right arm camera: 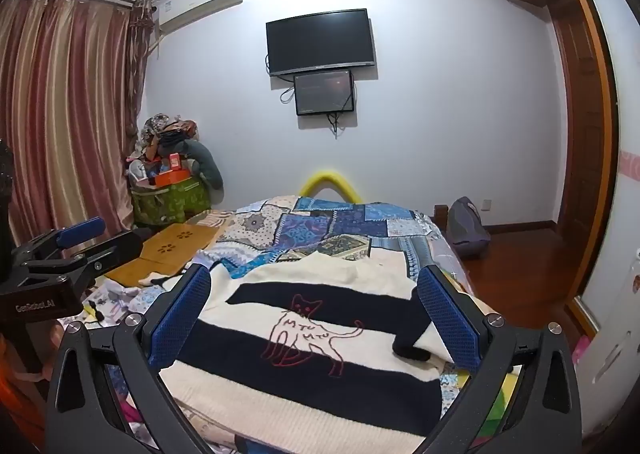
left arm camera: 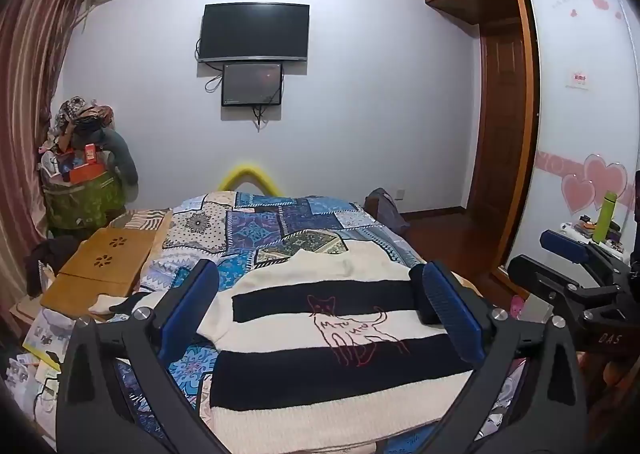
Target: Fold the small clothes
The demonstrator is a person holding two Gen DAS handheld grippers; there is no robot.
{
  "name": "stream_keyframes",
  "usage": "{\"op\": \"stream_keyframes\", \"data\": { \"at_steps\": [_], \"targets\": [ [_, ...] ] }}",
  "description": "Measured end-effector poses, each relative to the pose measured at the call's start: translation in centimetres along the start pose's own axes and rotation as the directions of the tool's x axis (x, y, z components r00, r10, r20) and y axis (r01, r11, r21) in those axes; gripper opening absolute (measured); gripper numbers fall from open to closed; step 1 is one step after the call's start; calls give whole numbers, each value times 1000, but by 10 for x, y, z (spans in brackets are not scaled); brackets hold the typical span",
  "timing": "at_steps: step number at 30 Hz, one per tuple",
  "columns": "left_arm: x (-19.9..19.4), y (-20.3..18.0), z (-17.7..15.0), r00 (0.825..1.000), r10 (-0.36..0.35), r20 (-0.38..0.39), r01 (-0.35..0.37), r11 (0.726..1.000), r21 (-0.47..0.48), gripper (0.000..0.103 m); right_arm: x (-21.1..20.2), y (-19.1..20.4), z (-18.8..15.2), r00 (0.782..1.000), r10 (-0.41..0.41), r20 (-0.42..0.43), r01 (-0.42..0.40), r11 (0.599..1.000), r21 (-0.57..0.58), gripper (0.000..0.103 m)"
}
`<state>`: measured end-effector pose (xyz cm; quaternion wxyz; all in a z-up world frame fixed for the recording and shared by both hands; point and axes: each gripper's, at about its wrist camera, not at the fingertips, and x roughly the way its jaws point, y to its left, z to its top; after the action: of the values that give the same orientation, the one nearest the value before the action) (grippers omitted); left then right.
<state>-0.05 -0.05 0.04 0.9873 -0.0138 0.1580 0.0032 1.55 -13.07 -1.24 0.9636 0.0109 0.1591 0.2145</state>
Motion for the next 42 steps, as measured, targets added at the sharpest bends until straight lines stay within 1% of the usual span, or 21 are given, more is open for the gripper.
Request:
{"op": "stream_keyframes", "data": {
  "at_steps": [4, 8, 10, 19, 29, 42],
  "targets": [
    [5, -5, 0, 1000, 14, 9, -14, 1000, 9, 103, 0, -1, 1, 1000, -1, 0, 1, 1000, 3, 103],
    [7, -12, 1, 1000, -1, 9, 1, 1000, 16, 103, 0, -2, 1, 1000, -1, 4, 1, 1000, 1, 103],
    [3, -6, 0, 1000, -14, 16, 14, 1000, 9, 103, 0, -10, 2, 1000, -4, 3, 4, 1000, 3, 103],
    [0, 0, 1, 1000, -23, 15, 23, 1000, 12, 103, 0, -6, 4, 1000, -10, -3, 10, 1000, 3, 103],
    [2, -2, -2, 1000, -11, 11, 11, 1000, 19, 103, 4, -6, 4, 1000, -13, -2, 14, 1000, 5, 103],
    [4, -3, -1, 1000, -13, 6, 13, 1000, 17, 103, 5, -6, 5, 1000, -16, -1, 16, 1000, 6, 103]
  ]
}}
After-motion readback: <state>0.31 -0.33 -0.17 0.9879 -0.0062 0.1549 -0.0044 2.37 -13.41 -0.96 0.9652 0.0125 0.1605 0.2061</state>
